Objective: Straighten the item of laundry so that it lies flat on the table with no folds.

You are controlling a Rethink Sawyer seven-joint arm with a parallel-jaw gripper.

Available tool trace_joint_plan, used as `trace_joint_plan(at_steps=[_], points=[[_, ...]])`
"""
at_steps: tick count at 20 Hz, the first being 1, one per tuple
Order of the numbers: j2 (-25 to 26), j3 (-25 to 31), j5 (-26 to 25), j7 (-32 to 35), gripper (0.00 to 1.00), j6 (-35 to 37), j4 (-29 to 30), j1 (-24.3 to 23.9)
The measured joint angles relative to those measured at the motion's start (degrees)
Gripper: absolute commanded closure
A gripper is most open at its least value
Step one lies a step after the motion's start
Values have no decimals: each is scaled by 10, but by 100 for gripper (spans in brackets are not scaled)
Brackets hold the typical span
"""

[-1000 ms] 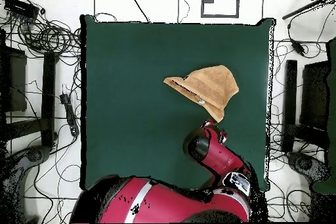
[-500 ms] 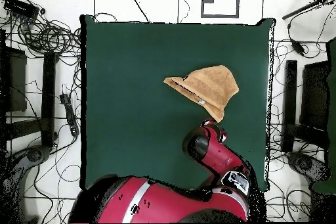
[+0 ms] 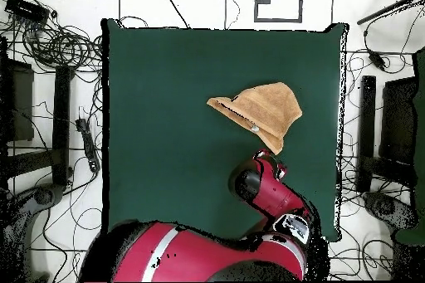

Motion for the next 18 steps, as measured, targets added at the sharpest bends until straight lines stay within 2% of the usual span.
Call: trace_joint_plan(at_steps=[18], points=[[11,-16,-1,0,0,40,-36,9]])
